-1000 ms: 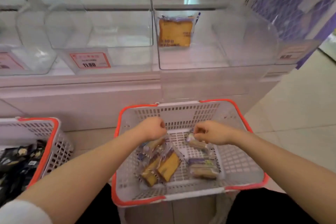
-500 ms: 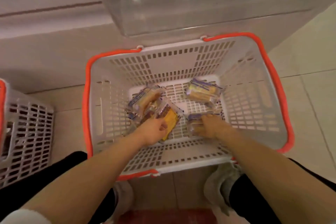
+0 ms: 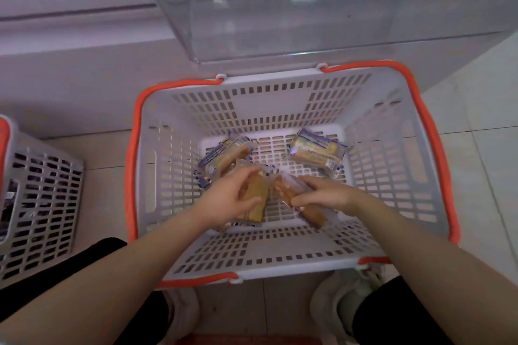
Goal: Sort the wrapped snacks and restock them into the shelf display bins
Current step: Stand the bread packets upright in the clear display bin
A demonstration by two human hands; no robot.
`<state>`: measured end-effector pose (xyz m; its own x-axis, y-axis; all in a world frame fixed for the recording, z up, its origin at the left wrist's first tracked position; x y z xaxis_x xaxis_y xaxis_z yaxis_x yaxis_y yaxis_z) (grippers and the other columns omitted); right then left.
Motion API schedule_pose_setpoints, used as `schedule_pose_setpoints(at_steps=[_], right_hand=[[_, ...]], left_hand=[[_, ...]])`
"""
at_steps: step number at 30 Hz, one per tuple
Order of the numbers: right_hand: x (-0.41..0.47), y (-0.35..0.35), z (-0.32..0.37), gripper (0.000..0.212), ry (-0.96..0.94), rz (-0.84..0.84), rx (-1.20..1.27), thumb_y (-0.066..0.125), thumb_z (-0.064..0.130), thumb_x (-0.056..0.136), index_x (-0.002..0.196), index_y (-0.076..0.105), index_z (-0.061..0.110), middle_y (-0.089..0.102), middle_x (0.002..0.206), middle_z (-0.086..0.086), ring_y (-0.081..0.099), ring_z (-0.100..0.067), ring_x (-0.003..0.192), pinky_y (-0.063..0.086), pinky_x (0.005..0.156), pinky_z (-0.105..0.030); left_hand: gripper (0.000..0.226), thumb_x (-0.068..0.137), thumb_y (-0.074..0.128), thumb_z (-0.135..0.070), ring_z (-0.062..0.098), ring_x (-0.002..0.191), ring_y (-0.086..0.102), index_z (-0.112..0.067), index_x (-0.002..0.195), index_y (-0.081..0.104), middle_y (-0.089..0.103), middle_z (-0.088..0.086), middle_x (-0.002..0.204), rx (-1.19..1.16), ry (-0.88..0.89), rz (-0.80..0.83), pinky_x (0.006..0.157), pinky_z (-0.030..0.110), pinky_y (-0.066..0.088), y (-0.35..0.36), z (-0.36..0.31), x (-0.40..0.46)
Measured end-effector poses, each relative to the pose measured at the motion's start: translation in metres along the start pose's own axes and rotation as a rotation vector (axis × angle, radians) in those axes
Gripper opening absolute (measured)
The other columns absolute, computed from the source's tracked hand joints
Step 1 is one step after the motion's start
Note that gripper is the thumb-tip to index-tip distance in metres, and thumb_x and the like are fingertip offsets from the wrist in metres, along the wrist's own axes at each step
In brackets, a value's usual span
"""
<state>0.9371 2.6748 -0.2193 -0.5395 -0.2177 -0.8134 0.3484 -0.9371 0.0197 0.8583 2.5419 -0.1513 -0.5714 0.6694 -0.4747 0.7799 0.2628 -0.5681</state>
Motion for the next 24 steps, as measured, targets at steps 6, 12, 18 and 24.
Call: schedule_pose_setpoints(at_steps=[6, 12, 18, 24], right_hand=[[-0.069, 0.037, 0.053, 0.043, -0.076, 0.339, 0.502, 0.079, 0.023, 0.065, 0.104, 0.064, 0.013, 0.073, 0.093, -0.006, 0.070, -0.020, 0.084, 0.054, 0.085, -0.038], [-0.118, 0.041, 0.098, 0.065, -0.259, 0.302, 0.511, 0.088, 0.046, 0.049, 0.103, 0.067, 0.018, 0.073, 0.098, -0.005, 0.070, -0.018, 0.088, 0.058, 0.073, -0.032], [-0.171, -0.026, 0.121, 0.025, -0.462, -0.459, 0.313, 0.054, 0.037, 0.089, 0.086, 0.070, 0.018, 0.071, 0.084, 0.006, 0.064, -0.014, 0.086, 0.050, 0.082, -0.034], [-0.234, -0.016, 0.166, 0.011, -0.700, -0.533, 0.326, 0.058, 0.025, 0.087, 0.087, 0.066, 0.016, 0.065, 0.074, 0.004, 0.060, -0.005, 0.065, 0.053, 0.062, -0.019]], left_hand=[[0.080, 0.074, 0.073, -0.038, 0.005, 0.129, 0.033, -0.023, 0.141, 0.032, 0.038, -0.007, 0.142, 0.060, 0.364, -0.064, 0.108, 0.021, 0.026, -0.046, -0.095, -0.028], [0.053, 0.072, 0.077, -0.031, -0.003, 0.086, 0.051, -0.019, 0.118, 0.053, 0.055, -0.019, 0.093, -0.014, 0.405, -0.195, 0.072, 0.005, 0.039, -0.081, -0.139, -0.057], [0.031, 0.074, 0.076, -0.020, 0.008, 0.082, 0.062, -0.025, 0.096, 0.056, 0.064, -0.010, 0.087, -0.309, 0.278, -0.330, 0.072, 0.019, 0.049, -0.114, -0.134, -0.080], [0.020, 0.080, 0.068, -0.005, 0.001, 0.067, 0.064, -0.016, 0.091, 0.056, 0.066, -0.007, 0.076, -0.742, 0.239, -0.381, 0.056, 0.014, 0.050, -0.144, -0.135, -0.111]])
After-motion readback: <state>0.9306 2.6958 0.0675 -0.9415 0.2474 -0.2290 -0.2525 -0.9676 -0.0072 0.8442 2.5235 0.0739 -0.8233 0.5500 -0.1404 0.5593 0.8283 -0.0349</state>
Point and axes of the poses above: each hand's wrist, its own x-axis towards the middle knuckle, its own y-axis out of the palm, z = x × y, the point moved 10 cm from there along x, towards the middle knuckle
